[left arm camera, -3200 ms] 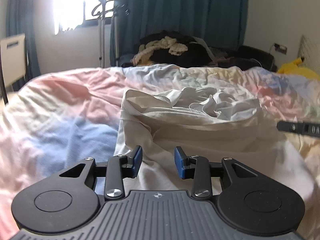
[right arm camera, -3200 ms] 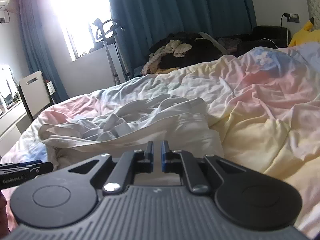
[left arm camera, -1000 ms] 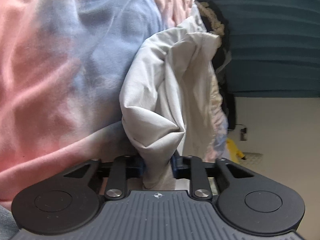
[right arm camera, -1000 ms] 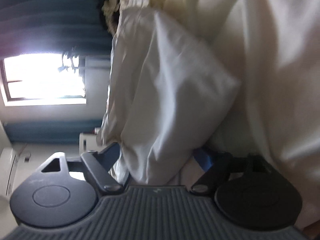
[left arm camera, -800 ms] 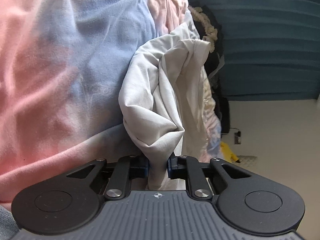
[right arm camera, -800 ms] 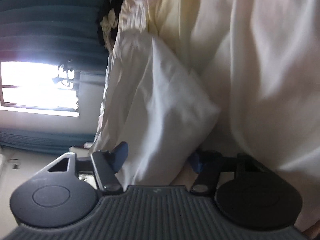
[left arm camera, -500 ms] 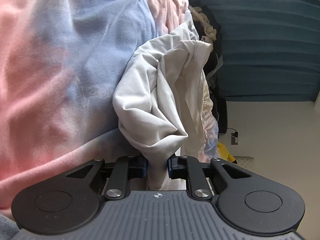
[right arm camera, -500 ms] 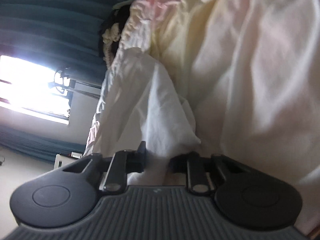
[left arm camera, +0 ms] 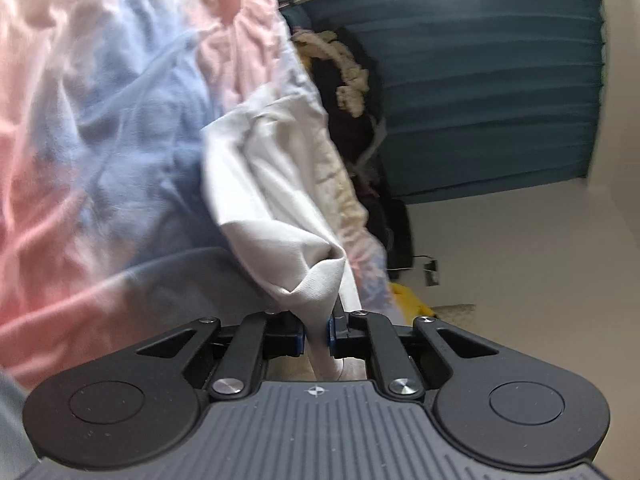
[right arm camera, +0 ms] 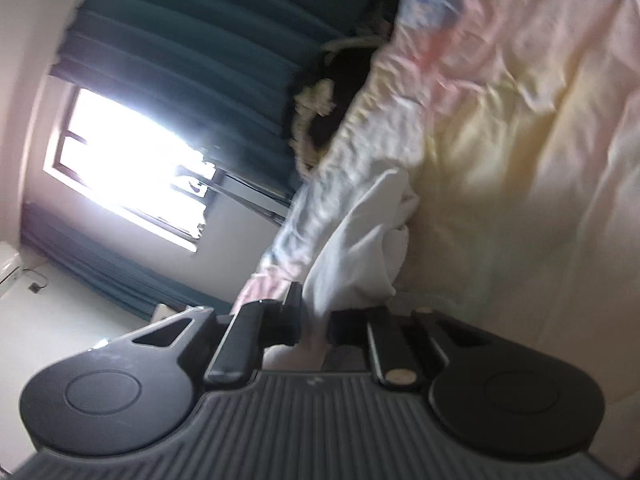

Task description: Fold clothes

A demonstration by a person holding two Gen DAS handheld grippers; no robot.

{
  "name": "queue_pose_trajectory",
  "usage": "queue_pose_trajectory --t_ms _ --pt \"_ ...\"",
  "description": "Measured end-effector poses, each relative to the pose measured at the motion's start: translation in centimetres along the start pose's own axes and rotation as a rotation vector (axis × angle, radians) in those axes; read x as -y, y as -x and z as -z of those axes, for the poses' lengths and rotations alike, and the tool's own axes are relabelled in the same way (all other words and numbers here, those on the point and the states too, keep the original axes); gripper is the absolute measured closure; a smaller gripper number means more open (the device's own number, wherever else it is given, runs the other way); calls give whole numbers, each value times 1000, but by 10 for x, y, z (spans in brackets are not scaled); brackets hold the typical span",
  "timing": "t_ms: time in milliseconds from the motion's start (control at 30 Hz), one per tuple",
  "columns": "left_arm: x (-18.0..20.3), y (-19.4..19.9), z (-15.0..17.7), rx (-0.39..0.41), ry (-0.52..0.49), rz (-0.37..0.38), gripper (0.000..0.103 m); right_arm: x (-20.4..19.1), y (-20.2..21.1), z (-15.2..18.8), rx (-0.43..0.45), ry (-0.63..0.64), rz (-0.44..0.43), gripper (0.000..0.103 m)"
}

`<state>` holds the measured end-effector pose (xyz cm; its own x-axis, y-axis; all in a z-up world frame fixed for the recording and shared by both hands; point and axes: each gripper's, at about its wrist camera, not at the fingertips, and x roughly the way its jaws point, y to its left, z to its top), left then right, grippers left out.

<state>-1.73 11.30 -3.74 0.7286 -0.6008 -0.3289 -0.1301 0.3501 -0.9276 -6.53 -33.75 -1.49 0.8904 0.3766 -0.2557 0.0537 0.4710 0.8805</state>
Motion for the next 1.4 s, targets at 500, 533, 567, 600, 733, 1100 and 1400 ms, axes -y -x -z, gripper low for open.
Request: queue_pose_trajectory --t_ms 500,533,567,600,733,1100,1400 --pt "20 107 50 -32 -5 78 91 -22 119 27 -130 -202 -99 90" --pt "21 102 46 -37 -6 79 91 -23 118 27 -128 -208 -97 90" --pt "22 93 40 -51 -9 83 91 -24 113 24 -119 -213 -94 90" --pt "24 84 34 -65 -13 88 90 -23 108 22 -108 -230 -85 90" --pt "30 45 2 -70 6 41 90 -17 67 5 -85 -293 -62 89" --pt "4 -89 -74 -87 106 -120 90 21 -73 -40 -88 -366 111 89" --pt "-43 -162 -111 -166 62 -236 90 79 -155 -48 -199 -352 259 89"
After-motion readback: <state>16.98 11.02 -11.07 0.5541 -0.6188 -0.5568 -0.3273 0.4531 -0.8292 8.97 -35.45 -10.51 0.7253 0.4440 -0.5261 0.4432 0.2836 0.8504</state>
